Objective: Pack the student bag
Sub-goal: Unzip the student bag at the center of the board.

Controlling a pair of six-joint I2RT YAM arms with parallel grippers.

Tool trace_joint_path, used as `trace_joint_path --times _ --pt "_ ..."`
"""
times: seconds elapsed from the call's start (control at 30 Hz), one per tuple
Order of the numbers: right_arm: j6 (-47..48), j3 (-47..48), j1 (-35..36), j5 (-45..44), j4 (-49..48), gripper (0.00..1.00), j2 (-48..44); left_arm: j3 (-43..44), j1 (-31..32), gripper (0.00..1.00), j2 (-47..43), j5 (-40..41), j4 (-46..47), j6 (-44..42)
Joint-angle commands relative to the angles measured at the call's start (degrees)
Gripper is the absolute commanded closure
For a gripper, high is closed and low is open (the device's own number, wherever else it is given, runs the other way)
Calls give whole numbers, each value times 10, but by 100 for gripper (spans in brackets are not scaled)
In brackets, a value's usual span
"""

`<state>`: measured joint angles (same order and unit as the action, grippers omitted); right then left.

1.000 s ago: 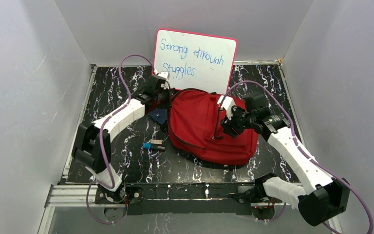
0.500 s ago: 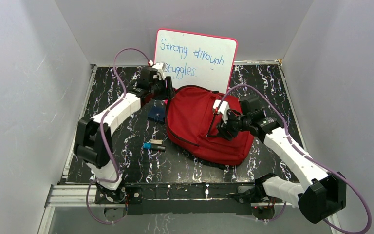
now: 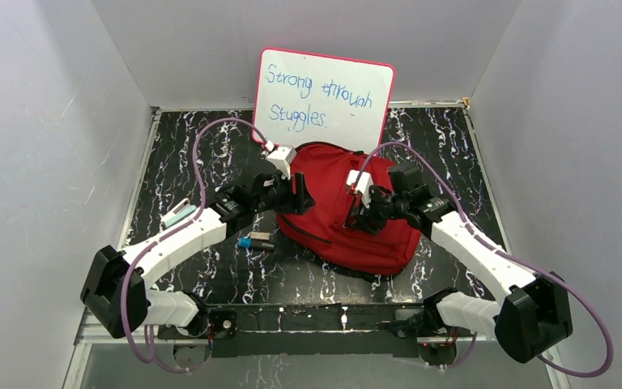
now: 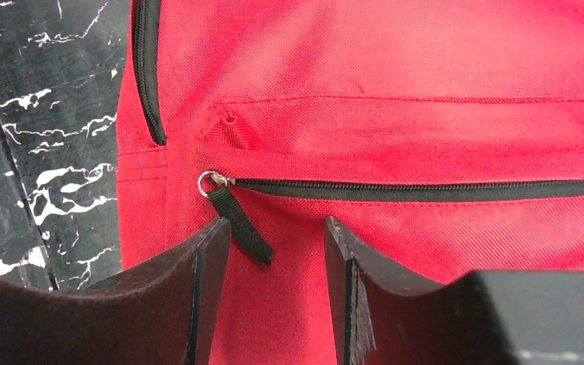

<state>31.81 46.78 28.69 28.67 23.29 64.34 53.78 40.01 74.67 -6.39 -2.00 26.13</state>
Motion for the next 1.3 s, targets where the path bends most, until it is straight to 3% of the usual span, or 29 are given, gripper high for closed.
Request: trace_joint_path --times 0.0,0.33,0.57,0.77,1.1,1.27 --pt "9 -4 13 1 -50 44 15 -28 -5 44 -28 28 34 16" --pt "0 -8 47 -40 -71 44 45 -28 -5 44 -26 21 38 -4" --pt "6 -17 51 -9 -56 46 23 -36 -5 44 -31 19 43 -1" --pt "6 -16 52 -9 -39 59 32 -36 -5 44 -29 16 47 -4" --pt "-39 -16 52 -34 -40 99 -1 -42 -5 44 -29 -11 60 -16" --pt "-113 -6 52 -110 -77 100 -36 -53 -4 45 -35 -65 95 -39"
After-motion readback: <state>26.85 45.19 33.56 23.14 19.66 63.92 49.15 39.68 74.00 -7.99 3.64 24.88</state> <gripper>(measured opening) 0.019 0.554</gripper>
